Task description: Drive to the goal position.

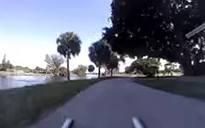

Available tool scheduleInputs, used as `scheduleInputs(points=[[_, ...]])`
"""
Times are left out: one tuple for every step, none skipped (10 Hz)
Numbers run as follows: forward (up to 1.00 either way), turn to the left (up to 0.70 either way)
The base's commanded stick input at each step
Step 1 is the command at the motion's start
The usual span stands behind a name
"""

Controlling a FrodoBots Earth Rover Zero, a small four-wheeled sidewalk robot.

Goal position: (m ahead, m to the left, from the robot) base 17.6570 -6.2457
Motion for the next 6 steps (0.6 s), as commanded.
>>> scheduleInputs(points=[[0.85, 0.00], [0.85, 0.00], [0.85, 0.00], [0.85, 0.00], [0.85, 0.00], [0.85, 0.00]])
